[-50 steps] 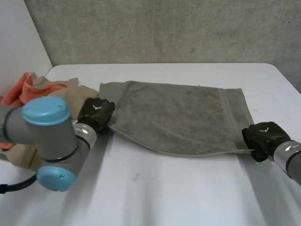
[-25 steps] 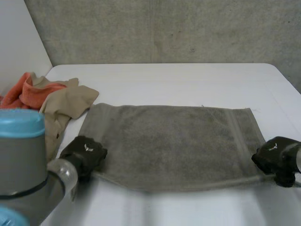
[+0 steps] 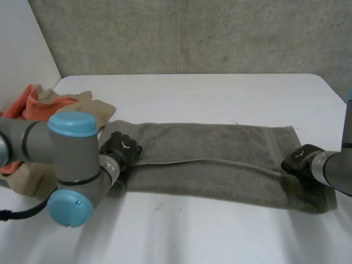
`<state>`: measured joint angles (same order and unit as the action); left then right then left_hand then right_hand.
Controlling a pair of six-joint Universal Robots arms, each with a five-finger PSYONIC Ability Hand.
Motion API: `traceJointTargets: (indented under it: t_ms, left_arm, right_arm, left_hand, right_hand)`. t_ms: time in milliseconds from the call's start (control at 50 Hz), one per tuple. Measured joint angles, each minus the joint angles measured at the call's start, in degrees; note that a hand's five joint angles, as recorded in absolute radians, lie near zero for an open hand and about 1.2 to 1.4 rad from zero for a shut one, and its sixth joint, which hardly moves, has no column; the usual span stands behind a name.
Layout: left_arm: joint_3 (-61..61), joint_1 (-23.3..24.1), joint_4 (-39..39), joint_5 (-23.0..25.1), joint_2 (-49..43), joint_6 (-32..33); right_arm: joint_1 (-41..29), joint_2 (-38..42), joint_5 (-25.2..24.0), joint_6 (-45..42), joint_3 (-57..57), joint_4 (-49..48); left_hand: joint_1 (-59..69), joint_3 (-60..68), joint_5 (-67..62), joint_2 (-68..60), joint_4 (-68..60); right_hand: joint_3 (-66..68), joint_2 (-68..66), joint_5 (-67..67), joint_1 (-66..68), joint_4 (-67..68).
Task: Fold the laundry.
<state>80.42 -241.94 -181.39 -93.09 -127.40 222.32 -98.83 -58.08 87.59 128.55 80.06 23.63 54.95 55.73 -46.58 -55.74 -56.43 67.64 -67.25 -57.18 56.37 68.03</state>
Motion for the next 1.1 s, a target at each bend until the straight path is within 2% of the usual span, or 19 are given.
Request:
traceJointTargets:
  t_ms: [20, 40, 120, 320, 520, 580, 600, 620, 700, 720, 800, 840, 960, 1020, 1100]
  left_arm:
    - [3.1, 0.0, 0.0, 0.0, 2.5, -0.2]
    - [4.5, -0.1, -0.1, -0.1, 3.9, -0.3]
    - [8.6, -0.7, -1.4, -1.0, 7.8, -0.7]
    - [14.7, -2.6, -6.6, -6.8, 13.1, -0.5]
    - [18.5, -3.8, -6.9, -7.5, 16.7, 0.0]
    - [19.2, -4.3, -6.8, -7.4, 17.0, 0.0]
    - [19.7, -4.6, -6.7, -7.4, 17.2, 0.1]
    - [19.7, -4.6, -6.7, -7.4, 17.2, 0.1]
    - [20.9, -4.9, -5.9, -7.2, 18.4, 0.4]
    - [21.1, -5.0, -5.5, -7.2, 19.1, 0.6]
    - [21.4, -4.8, -2.6, -7.1, 23.5, 2.3]
    - [21.0, -4.7, -0.2, -7.0, 27.1, 3.5]
    - [18.6, -4.6, 6.1, -5.4, 34.3, 6.2]
    - [17.4, -4.8, 8.3, -3.9, 34.6, 7.0]
    - [14.7, -5.2, 10.6, -1.1, 29.6, 8.1]
  right_arm:
    - [0.0, -2.1, -0.3, 0.0, 2.3, -0.6]
    - [0.1, -2.4, -0.3, 0.0, 2.7, -0.7]
    - [0.3, -5.6, -0.7, 0.1, 6.6, -2.8]
    - [1.7, -11.2, -0.9, 0.7, 12.9, -7.3]
    - [2.1, -15.2, -1.8, 1.1, 17.3, -9.2]
    - [2.2, -15.5, -2.7, 1.3, 18.4, -9.4]
    - [2.2, -15.5, -3.2, 1.4, 18.9, -9.6]
    - [2.2, -15.5, -3.2, 1.4, 18.9, -9.6]
    - [2.5, -15.7, -4.0, 1.7, 20.0, -9.8]
    - [2.7, -15.8, -4.0, 1.7, 20.0, -9.7]
    - [3.1, -18.4, -3.9, 1.4, 19.4, -8.4]
    - [3.5, -23.0, -3.8, 0.4, 17.5, -5.0]
    - [4.6, -29.5, -4.1, -2.9, 12.9, 4.3]
    - [5.2, -30.1, -4.1, -4.7, 11.3, 7.3]
    - [5.6, -26.3, -3.8, -7.4, 9.1, 9.4]
  left_hand:
    - [-12.6, -10.7, 11.5, 11.5, 11.6]
    - [-17.4, -15.7, 16.5, 16.0, 16.8]
    - [-23.3, -23.7, 25.0, 23.8, 24.7]
    - [-28.1, -29.3, 30.8, 29.4, 30.7]
    - [-28.6, -29.8, 31.3, 30.0, 31.1]
    - [-21.7, -23.1, 24.7, 23.2, 24.5]
    - [-5.1, -8.7, 9.8, 7.8, 9.2]
    - [-5.1, -8.7, 9.8, 7.8, 9.2]
    - [10.4, 9.7, -8.3, -10.0, -9.4]
    - [10.5, 11.6, -9.4, -11.8, -11.3]
    - [10.5, 12.3, -9.5, -12.6, -12.1]
    - [10.5, 12.4, -9.5, -12.6, -12.2]
    - [10.5, 12.4, -9.5, -12.6, -12.2]
    - [10.5, 12.4, -9.5, -12.6, -12.2]
    - [10.5, 12.6, -9.5, -12.7, -12.2]
  right_hand:
    - [0.0, 0.0, 0.0, 0.0, 0.0]
    - [0.0, 0.0, 0.0, 0.0, 0.0]
    - [0.0, 0.0, 0.0, 0.0, 0.0]
    - [0.0, 0.0, 0.0, 0.0, 0.0]
    - [0.0, 0.0, 0.0, 0.0, 0.0]
    - [0.0, 0.0, 0.0, 0.0, 0.0]
    - [0.0, 0.0, 0.0, 0.0, 0.0]
    - [0.0, 0.0, 0.0, 0.0, 0.0]
    - [0.0, 0.0, 0.0, 0.0, 0.0]
    - [0.0, 0.0, 0.0, 0.0, 0.0]
    - [0.0, 0.0, 0.0, 0.0, 0.0]
    - [0.0, 0.0, 0.0, 0.0, 0.0]
    - [0.0, 0.0, 0.0, 0.0, 0.0]
    - [0.0, 0.0, 0.0, 0.0, 0.0]
    - [0.0, 0.0, 0.0, 0.0, 0.0]
